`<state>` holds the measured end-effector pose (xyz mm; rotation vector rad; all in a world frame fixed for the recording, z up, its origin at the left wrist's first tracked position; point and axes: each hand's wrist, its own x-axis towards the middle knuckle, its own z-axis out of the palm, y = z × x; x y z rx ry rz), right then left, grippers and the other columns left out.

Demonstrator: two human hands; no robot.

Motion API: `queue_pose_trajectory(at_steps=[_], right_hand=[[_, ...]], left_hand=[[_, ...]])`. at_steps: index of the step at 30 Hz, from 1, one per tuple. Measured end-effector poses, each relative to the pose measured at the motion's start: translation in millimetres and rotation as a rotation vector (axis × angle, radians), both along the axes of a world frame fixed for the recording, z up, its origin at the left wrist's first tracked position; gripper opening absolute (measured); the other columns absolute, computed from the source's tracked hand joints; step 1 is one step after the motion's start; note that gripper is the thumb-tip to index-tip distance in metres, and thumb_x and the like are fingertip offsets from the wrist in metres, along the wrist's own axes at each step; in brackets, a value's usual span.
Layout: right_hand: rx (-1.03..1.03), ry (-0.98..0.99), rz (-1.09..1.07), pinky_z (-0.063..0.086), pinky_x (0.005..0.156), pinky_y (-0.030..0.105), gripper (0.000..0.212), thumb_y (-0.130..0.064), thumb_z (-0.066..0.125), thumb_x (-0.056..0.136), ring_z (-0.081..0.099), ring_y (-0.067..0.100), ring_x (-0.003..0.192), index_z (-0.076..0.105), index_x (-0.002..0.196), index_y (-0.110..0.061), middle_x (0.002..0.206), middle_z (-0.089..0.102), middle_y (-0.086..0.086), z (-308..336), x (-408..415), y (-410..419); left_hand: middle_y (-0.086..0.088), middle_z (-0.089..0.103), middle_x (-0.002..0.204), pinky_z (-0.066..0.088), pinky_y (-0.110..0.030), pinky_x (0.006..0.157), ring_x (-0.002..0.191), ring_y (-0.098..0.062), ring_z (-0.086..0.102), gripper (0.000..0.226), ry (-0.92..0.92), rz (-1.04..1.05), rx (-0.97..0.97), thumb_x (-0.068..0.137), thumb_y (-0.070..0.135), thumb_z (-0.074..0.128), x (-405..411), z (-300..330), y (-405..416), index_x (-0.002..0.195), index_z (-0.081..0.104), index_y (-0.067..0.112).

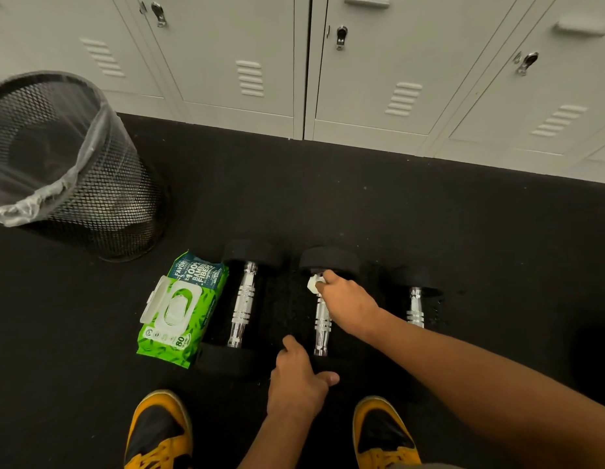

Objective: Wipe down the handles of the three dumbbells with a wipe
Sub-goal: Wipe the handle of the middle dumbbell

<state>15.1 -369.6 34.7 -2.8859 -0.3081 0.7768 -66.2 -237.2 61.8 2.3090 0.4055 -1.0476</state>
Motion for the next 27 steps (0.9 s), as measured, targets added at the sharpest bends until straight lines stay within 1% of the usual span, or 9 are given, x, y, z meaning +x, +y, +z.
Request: queue_pose_trajectory(at_steps=[7,12,14,16,20,22,23,25,27], right_hand=[[0.059,0.041,0.020,0.043,0.073,0.031,0.041,-0.004,0.060,0.089,0.062,0.028,0.100,0.055,0.129,-0.011,0.128,0.047,0.009,-2,-17,1],[0.123,0.071,0.031,0.040,0.072,0.029,0.040,-0.002,0.057,0.090,0.060,0.029,0.103,0.057,0.128,-0.012,0.121,0.049,0.008,-7,-34,2],[0.150,0.085,0.027,0.038,0.072,0.027,0.041,-0.004,0.057,0.091,0.059,0.027,0.105,0.057,0.130,-0.014,0.121,0.051,0.008,-9,-41,2],[0.183,0.092,0.017,0.041,0.075,0.026,0.042,-0.008,0.058,0.092,0.059,0.025,0.105,0.057,0.133,-0.018,0.119,0.053,0.006,-12,-47,2],[0.239,0.142,0.005,0.044,0.078,0.029,0.041,-0.014,0.055,0.096,0.057,0.022,0.105,0.058,0.136,-0.023,0.115,0.056,0.005,-13,-56,2],[0.275,0.181,-0.041,0.048,0.085,0.029,0.039,-0.015,0.058,0.095,0.058,0.021,0.108,0.061,0.133,-0.023,0.117,0.060,0.003,-16,-57,1],[0.299,0.212,-0.068,0.050,0.091,0.031,0.037,-0.014,0.059,0.094,0.058,0.021,0.112,0.063,0.131,-0.022,0.120,0.061,0.002,-17,-56,0],[0.356,0.276,-0.123,0.046,0.105,0.035,0.033,-0.013,0.060,0.093,0.056,0.019,0.122,0.068,0.125,-0.020,0.128,0.064,0.002,-17,-53,-4],[0.402,0.297,-0.140,0.040,0.109,0.032,0.031,-0.012,0.061,0.093,0.055,0.016,0.123,0.070,0.121,-0.020,0.129,0.065,0.001,-15,-48,-12]], left_hand=[[-0.011,0.048,0.136,0.046,-0.038,0.098,0.126,-0.031,0.051,0.076,0.009,0.019,-0.003,0.074,0.035,0.083,1,2,0,0.128,0.032,0.016],[-0.011,0.050,0.134,0.047,-0.037,0.098,0.124,-0.030,0.053,0.073,-0.006,0.020,0.000,0.075,0.034,0.083,-1,2,-1,0.125,0.034,0.016],[-0.011,0.050,0.134,0.046,-0.036,0.097,0.124,-0.030,0.052,0.073,-0.010,0.016,0.001,0.075,0.034,0.082,-1,2,-2,0.126,0.033,0.016],[-0.011,0.050,0.135,0.045,-0.036,0.097,0.125,-0.030,0.052,0.074,-0.016,0.017,-0.001,0.076,0.034,0.082,-2,2,-2,0.127,0.033,0.015],[-0.010,0.052,0.130,0.047,-0.035,0.093,0.120,-0.029,0.055,0.074,-0.029,0.007,-0.003,0.075,0.036,0.082,-2,2,-1,0.126,0.033,0.015],[-0.009,0.053,0.129,0.047,-0.035,0.092,0.118,-0.029,0.056,0.073,-0.030,0.009,-0.010,0.075,0.037,0.082,-2,1,0,0.125,0.033,0.015],[-0.008,0.053,0.128,0.048,-0.036,0.092,0.118,-0.029,0.056,0.073,-0.030,0.012,-0.011,0.074,0.037,0.082,-3,1,0,0.125,0.034,0.016],[-0.008,0.053,0.128,0.047,-0.037,0.094,0.119,-0.029,0.055,0.073,-0.027,0.014,-0.011,0.074,0.037,0.082,-3,1,0,0.125,0.034,0.016],[-0.009,0.051,0.130,0.045,-0.038,0.096,0.122,-0.031,0.052,0.072,-0.023,0.014,-0.008,0.075,0.036,0.081,-3,2,0,0.125,0.034,0.015]])
